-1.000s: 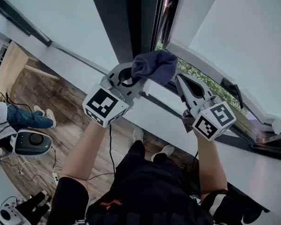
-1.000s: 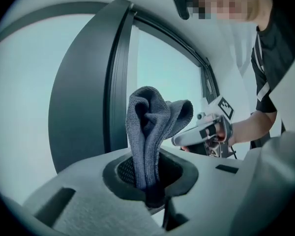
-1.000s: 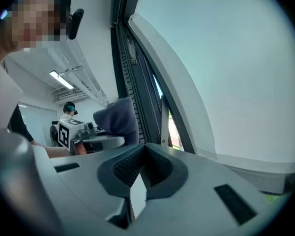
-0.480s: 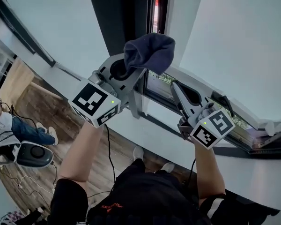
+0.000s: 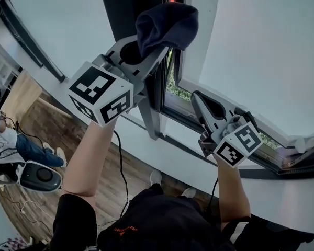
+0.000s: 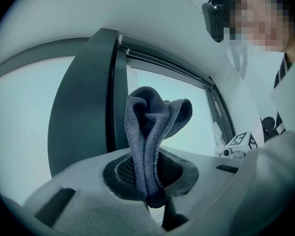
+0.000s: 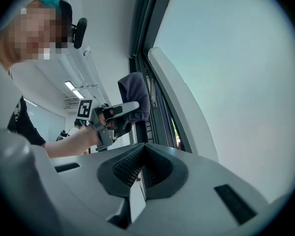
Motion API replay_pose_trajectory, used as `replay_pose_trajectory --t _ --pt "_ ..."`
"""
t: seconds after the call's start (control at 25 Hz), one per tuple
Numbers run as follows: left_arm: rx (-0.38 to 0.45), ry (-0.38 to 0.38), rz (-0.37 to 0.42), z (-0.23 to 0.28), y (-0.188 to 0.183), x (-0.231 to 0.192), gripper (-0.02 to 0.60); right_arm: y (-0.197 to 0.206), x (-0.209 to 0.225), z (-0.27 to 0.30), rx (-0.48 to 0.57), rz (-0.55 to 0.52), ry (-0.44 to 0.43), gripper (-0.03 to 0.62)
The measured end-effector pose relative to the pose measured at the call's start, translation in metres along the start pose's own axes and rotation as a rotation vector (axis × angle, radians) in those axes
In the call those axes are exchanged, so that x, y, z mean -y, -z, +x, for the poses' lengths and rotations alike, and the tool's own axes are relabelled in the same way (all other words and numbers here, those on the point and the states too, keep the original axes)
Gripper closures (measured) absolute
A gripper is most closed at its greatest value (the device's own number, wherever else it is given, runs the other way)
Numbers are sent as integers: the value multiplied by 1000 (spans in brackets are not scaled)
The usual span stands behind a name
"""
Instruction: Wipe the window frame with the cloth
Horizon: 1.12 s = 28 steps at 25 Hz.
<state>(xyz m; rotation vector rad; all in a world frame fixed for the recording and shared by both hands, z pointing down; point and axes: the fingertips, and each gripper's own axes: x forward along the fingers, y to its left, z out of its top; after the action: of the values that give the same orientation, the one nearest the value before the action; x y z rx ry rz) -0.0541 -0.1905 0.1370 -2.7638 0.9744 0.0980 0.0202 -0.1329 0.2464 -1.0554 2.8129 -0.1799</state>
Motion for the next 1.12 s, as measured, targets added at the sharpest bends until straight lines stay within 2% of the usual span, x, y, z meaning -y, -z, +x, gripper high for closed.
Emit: replay_pose_trajectory --t 0.28,0.48,0.88,1.12 --pt "-5 2 2 2 -13 -5 529 -8 -1 3 13 5 -17 592" --pt "-14 3 -38 1 -10 -6 529 -5 0 4 3 6 -24 592" --pt "-61 2 -134 -3 22 -2 529 12 2 4 -29 31 -29 592" --pt "-97 8 -240 0 52 4 529 24 5 1 -43 49 -26 592"
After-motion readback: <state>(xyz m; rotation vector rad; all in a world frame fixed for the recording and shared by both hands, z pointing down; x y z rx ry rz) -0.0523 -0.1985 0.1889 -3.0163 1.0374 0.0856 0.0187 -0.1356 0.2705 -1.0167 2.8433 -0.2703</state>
